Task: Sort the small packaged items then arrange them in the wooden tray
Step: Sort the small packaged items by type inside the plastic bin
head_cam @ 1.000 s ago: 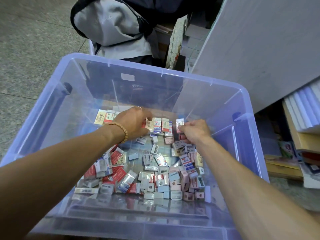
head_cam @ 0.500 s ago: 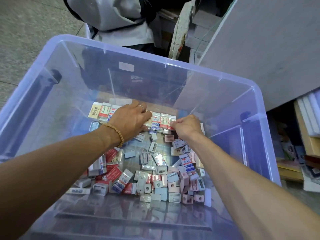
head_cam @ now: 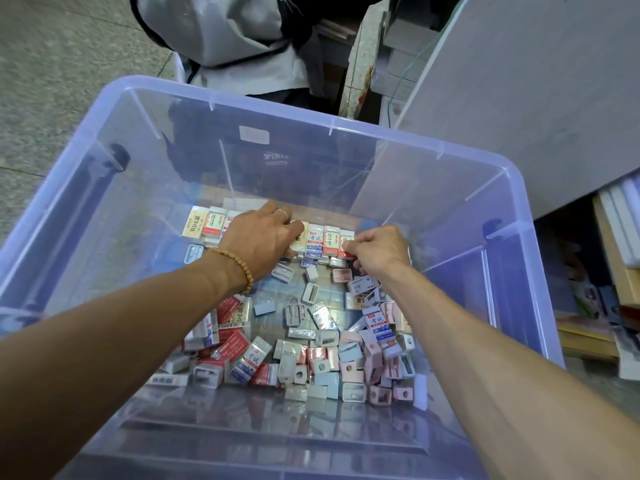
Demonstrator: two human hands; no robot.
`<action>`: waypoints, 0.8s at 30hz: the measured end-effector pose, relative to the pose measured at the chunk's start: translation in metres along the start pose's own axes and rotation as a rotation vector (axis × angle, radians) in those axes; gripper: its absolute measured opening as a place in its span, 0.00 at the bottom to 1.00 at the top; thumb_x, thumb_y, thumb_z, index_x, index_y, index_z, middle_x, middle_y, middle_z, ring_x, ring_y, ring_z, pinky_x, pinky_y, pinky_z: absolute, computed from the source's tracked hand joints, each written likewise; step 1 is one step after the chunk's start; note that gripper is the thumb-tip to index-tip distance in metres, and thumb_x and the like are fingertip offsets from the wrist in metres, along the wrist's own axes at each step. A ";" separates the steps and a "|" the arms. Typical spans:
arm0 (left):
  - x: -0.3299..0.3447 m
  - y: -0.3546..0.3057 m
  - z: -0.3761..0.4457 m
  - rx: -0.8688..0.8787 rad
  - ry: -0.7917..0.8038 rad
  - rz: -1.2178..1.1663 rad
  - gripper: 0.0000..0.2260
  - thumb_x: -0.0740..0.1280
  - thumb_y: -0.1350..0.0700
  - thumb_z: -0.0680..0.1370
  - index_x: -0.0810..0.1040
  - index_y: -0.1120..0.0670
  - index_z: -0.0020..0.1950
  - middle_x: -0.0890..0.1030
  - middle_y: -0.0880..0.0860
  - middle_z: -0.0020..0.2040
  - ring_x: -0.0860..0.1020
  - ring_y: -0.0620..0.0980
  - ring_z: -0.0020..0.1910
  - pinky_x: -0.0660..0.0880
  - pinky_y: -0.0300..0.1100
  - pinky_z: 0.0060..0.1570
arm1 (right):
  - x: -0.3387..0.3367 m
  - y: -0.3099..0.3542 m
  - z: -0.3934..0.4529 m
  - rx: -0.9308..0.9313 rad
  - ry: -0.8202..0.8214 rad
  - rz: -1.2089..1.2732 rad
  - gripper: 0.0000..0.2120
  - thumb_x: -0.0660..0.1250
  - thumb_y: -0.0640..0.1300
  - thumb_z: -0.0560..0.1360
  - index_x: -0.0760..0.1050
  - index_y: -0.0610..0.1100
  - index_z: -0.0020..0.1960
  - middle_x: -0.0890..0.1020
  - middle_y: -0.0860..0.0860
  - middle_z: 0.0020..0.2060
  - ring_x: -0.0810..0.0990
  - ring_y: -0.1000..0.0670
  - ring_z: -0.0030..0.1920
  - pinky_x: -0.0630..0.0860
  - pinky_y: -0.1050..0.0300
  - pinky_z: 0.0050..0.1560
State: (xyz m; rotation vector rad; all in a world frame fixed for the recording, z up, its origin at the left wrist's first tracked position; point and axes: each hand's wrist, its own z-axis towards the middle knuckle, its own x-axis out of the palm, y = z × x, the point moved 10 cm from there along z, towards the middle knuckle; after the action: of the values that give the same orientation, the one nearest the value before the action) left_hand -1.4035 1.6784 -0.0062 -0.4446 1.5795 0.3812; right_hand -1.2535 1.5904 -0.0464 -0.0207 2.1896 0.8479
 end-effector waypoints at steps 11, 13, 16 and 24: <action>-0.008 -0.034 -0.012 0.056 0.198 -0.185 0.15 0.63 0.45 0.78 0.74 0.51 0.60 0.77 0.51 0.56 0.75 0.51 0.49 0.76 0.44 0.46 | -0.037 0.010 -0.023 -0.119 -0.078 -0.372 0.08 0.68 0.38 0.75 0.85 0.46 0.45 0.85 0.49 0.46 0.81 0.46 0.47 0.75 0.56 0.48; 0.008 -0.056 -0.025 0.136 0.350 -0.220 0.18 0.64 0.43 0.78 0.73 0.51 0.64 0.78 0.51 0.58 0.75 0.50 0.50 0.74 0.42 0.47 | -0.026 0.011 -0.034 -0.176 0.034 -0.546 0.10 0.68 0.37 0.74 0.84 0.49 0.48 0.84 0.50 0.47 0.80 0.46 0.49 0.71 0.57 0.47; 0.036 -0.074 -0.041 0.208 0.483 -0.185 0.24 0.64 0.40 0.77 0.70 0.51 0.68 0.75 0.53 0.63 0.73 0.53 0.60 0.75 0.48 0.55 | -0.007 0.004 -0.044 -0.288 0.142 -0.727 0.18 0.67 0.36 0.72 0.82 0.53 0.56 0.82 0.48 0.54 0.79 0.44 0.57 0.75 0.53 0.53; 0.064 -0.073 -0.052 0.234 0.599 -0.245 0.33 0.71 0.45 0.74 0.63 0.52 0.75 0.68 0.55 0.69 0.71 0.55 0.65 0.72 0.50 0.63 | 0.013 -0.001 -0.056 -0.409 0.267 -0.919 0.22 0.70 0.40 0.75 0.76 0.53 0.68 0.73 0.47 0.65 0.69 0.44 0.68 0.68 0.50 0.65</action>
State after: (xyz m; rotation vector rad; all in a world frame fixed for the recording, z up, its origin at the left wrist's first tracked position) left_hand -1.4141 1.5864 -0.0654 -0.5961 2.0877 -0.1458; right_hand -1.2988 1.5602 -0.0292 -1.2897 1.8646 0.7342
